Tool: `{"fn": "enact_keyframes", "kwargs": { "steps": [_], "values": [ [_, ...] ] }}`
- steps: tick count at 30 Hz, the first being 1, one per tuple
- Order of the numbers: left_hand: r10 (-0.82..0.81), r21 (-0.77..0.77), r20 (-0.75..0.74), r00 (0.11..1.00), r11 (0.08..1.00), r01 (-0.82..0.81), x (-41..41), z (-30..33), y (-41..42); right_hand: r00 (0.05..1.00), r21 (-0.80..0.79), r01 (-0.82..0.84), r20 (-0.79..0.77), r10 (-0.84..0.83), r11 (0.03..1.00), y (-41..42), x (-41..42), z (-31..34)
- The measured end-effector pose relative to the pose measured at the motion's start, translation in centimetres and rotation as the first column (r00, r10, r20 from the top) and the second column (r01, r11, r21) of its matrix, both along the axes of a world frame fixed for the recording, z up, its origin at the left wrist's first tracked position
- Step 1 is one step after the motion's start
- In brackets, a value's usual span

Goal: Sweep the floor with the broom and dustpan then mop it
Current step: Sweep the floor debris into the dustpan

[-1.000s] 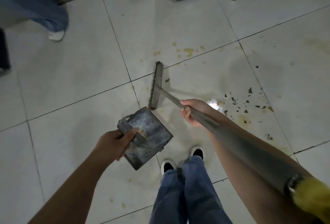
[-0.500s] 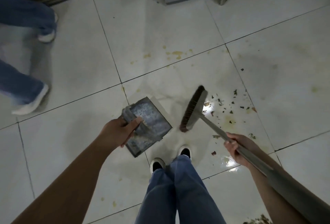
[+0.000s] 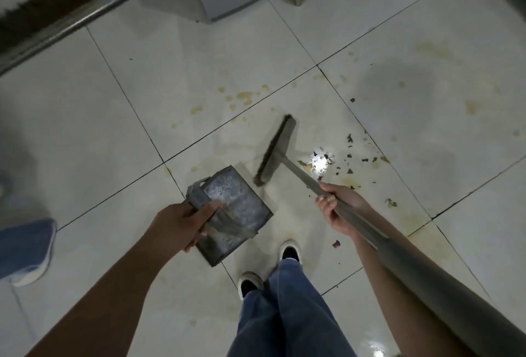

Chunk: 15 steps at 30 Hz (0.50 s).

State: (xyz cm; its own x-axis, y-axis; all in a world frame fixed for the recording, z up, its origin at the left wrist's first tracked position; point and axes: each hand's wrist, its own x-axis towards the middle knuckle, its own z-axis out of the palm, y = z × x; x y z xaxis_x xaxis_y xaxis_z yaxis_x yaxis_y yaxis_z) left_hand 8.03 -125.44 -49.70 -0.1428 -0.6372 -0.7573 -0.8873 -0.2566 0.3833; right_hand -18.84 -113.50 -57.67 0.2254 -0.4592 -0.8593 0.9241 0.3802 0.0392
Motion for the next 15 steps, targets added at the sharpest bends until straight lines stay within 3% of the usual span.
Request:
{"fn": "enact_keyframes", "kwargs": {
  "steps": [5, 8, 12, 15],
  "values": [
    [-0.086, 0.003, 0.03, 0.996, 0.996, 0.086, -2.7, 0.2, -0.6, 0.995, 0.04, 0.095, 0.019, -0.096, 0.995, 6.7, -3.9, 0.0],
    [-0.162, 0.005, 0.05, 0.986, 0.987, 0.162, -4.5, 0.7, -0.6, 0.986, 0.151, 0.16, 0.025, -0.166, 0.975, 11.6, -5.3, 1.3],
    [-0.251, -0.021, 0.025, 0.968, 0.968, 0.252, -6.9, 1.3, -0.6, 0.989, 0.298, 0.137, 0.002, -0.145, 0.944, 15.7, -6.9, 3.6],
    [-0.275, -0.015, -0.048, 0.96, 0.961, 0.275, -8.5, 1.2, -0.6, 0.986, 0.294, 0.15, 0.027, -0.165, 0.944, 15.4, -7.1, 4.9]
  ]
}}
